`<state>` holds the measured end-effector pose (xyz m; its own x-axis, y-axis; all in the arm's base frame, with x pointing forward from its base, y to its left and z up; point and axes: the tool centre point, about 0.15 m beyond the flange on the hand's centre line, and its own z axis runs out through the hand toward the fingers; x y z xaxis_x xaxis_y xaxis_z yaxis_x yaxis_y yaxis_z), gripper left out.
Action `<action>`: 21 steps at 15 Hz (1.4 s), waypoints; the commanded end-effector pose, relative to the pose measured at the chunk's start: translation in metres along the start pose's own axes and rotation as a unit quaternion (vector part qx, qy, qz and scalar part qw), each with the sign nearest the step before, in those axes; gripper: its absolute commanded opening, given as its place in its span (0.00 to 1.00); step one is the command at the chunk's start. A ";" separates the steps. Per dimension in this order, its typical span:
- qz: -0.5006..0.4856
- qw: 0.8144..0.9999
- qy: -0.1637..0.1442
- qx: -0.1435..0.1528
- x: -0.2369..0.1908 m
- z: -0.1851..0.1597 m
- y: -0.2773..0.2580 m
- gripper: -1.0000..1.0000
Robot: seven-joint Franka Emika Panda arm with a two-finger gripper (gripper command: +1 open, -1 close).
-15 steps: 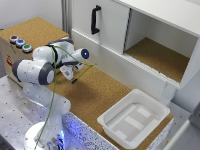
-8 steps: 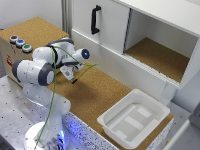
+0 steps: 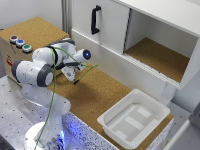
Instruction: Grasp the handle of the drawer, then open it
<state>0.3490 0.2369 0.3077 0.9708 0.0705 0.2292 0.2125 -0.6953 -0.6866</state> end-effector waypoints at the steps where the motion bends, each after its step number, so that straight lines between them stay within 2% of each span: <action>1: -0.008 1.000 -0.017 -0.007 0.031 -0.005 0.081 0.00; 21: -0.002 0.999 0.001 -0.034 0.033 -0.041 0.096 0.00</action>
<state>0.3561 0.1831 0.3059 0.9682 0.0524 0.2447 0.2027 -0.7373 -0.6445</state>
